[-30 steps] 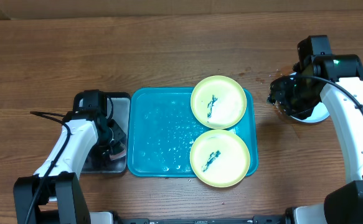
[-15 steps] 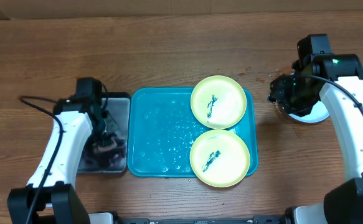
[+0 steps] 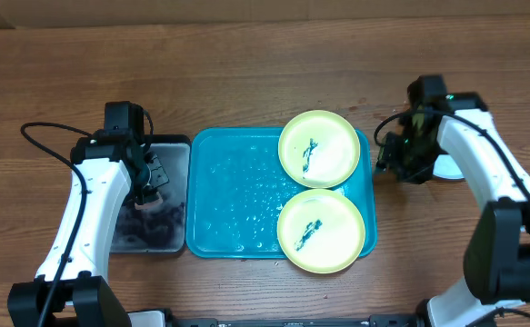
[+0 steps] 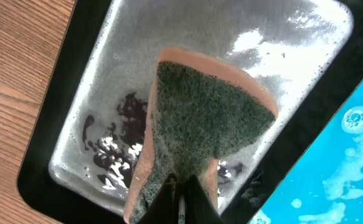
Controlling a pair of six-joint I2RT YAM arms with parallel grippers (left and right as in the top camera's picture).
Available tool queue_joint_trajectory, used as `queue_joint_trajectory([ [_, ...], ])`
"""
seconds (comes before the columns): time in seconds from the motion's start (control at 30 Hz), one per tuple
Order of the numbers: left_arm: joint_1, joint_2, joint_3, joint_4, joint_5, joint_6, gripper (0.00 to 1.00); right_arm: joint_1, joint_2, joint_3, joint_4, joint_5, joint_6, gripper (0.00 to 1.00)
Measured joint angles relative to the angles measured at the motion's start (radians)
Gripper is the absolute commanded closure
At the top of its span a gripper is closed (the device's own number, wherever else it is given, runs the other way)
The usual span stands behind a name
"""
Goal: Clean dirty plates on tray and stack at the side
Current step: 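Move the right gripper to the upper yellow plate and grasp its rim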
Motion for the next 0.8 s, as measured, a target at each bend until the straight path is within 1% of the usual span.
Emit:
queue_joint_trajectory([
  [0.17, 0.000, 0.000, 0.000, -0.008, 0.001, 0.001, 0.96, 0.022, 0.016, -0.058, 0.083, -0.055, -0.041, 0.48],
  [0.3, 0.000, 0.000, 0.000, -0.013, 0.008, 0.001, 0.96, 0.064, 0.015, -0.061, 0.216, -0.104, -0.081, 0.46],
  [0.43, 0.000, 0.000, 0.000, -0.019, 0.008, 0.001, 0.96, 0.115, 0.016, -0.061, 0.334, -0.120, -0.088, 0.45],
  [0.5, 0.000, 0.000, 0.000, -0.023, 0.008, 0.001, 0.96, 0.139, 0.029, -0.061, 0.377, -0.121, -0.081, 0.45],
  [0.57, 0.000, 0.000, 0.000, -0.031, 0.009, 0.001, 0.96, 0.150, 0.069, -0.061, 0.423, -0.121, -0.073, 0.49],
  [0.7, 0.000, 0.000, 0.000, -0.038, 0.011, 0.001, 0.96, 0.150, 0.135, -0.061, 0.441, -0.114, -0.058, 0.50],
  [0.8, 0.000, 0.000, 0.000, -0.038, 0.011, 0.001, 0.96, 0.149, 0.135, -0.053, 0.426, -0.112, -0.056, 0.50],
])
